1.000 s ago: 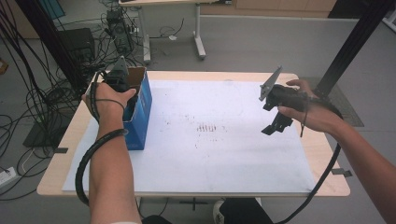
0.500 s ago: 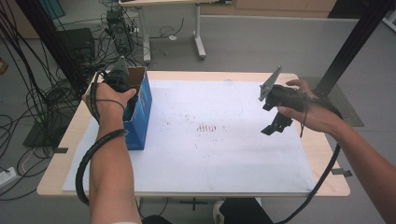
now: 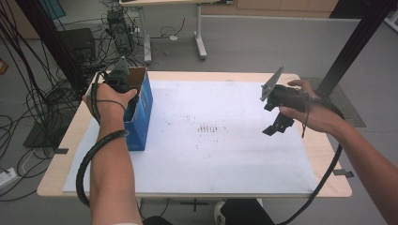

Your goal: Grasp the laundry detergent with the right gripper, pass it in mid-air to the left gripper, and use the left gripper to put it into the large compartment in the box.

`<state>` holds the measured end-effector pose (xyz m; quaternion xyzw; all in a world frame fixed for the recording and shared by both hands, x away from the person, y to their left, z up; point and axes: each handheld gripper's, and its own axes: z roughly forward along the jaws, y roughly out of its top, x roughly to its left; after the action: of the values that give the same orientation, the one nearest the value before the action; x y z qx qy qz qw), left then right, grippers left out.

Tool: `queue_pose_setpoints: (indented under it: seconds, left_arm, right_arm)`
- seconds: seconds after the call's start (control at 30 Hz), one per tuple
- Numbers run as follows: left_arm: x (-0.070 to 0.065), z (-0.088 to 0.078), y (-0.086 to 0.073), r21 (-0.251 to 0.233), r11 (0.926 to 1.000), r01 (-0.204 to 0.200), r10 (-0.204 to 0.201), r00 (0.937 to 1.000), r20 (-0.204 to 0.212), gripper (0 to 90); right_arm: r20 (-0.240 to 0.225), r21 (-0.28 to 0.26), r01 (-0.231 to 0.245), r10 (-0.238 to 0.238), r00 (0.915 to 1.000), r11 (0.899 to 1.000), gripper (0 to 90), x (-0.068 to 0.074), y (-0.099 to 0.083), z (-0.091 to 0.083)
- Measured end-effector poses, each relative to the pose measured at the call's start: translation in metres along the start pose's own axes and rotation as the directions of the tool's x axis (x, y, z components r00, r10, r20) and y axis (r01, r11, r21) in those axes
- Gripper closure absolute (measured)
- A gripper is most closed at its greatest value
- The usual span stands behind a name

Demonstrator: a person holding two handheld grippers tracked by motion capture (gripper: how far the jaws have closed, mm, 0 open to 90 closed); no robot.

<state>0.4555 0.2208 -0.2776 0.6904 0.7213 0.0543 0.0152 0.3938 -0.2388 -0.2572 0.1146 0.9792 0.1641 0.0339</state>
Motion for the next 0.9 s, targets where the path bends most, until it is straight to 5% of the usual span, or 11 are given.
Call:
queue_pose_setpoints:
  seconds: [0.9]
  left_arm:
    - [0.0006, 0.0002, -0.0002, -0.003, 1.0000, 0.002, -0.002, 1.0000, 0.004, 36.9]
  right_arm:
    - [-0.005, -0.004, -0.001, 0.001, 1.0000, 1.000, 7.0, -0.0003, 0.0000, -0.0004]
